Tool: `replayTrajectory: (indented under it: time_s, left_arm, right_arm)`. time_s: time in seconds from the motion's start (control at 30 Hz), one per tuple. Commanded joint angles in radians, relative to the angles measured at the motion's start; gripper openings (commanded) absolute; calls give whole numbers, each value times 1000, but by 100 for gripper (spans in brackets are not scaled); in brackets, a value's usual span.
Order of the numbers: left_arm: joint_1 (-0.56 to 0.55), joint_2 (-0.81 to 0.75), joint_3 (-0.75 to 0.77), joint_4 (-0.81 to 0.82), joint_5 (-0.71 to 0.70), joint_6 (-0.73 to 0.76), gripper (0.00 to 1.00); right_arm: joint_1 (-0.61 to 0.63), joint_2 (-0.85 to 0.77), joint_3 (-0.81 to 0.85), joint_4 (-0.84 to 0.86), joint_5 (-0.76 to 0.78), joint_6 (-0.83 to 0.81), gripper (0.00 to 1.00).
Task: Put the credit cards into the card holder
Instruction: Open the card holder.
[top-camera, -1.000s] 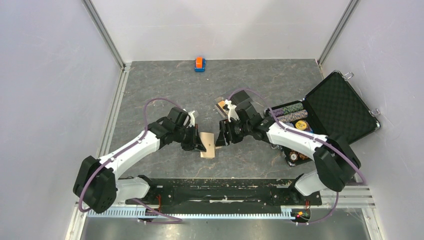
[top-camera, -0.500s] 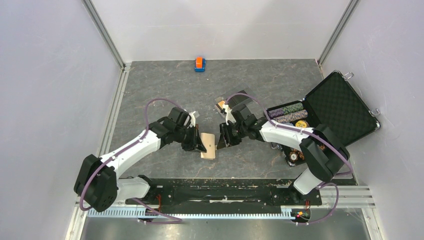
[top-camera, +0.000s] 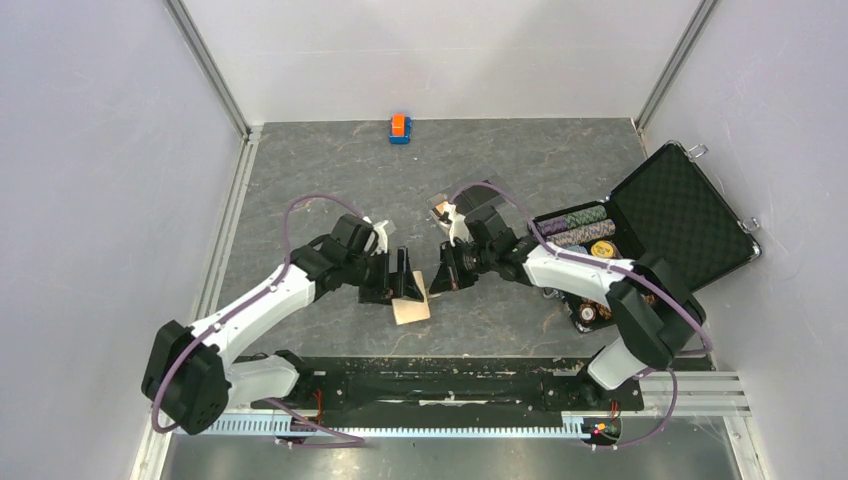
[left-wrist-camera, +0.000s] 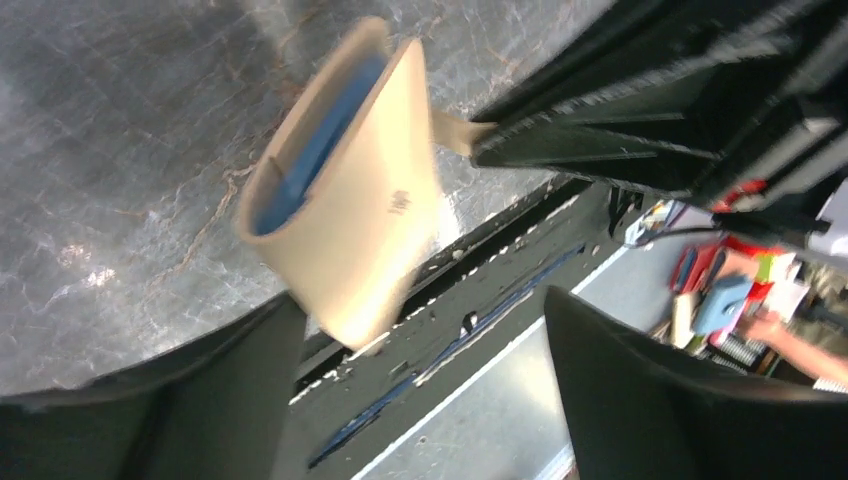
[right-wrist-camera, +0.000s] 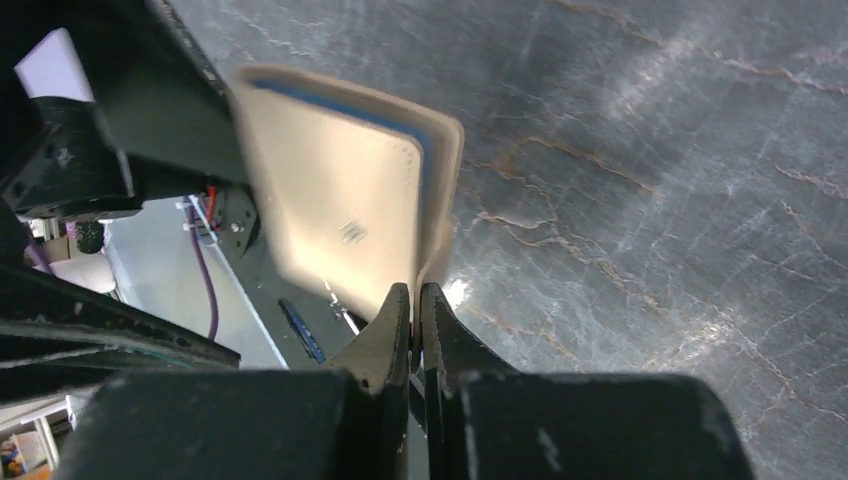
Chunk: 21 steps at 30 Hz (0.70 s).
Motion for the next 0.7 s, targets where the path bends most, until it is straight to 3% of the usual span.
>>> replayTrajectory:
  time_s: [0.0, 0.13, 0.27, 0.47, 0.67]
  left_arm:
    - [-2, -105, 62, -88, -158, 75, 100]
    - [-2, -232, 107, -166, -359, 146, 100]
    - [-2, -323, 123, -166, -383, 225, 100]
    - [-2, -359, 121, -114, -182, 436, 100]
    - [-3, -432, 54, 18, -3, 599, 100]
  right_arm:
    - [5, -123, 66, 28, -46, -77, 0]
    - [5, -190, 151, -48, -99, -199, 0]
    - [3, -230, 220, -139, -199, -322, 0]
    - [4, -230, 302, -264, -394, -416, 0]
    - [4, -251, 325, -296, -442, -428, 0]
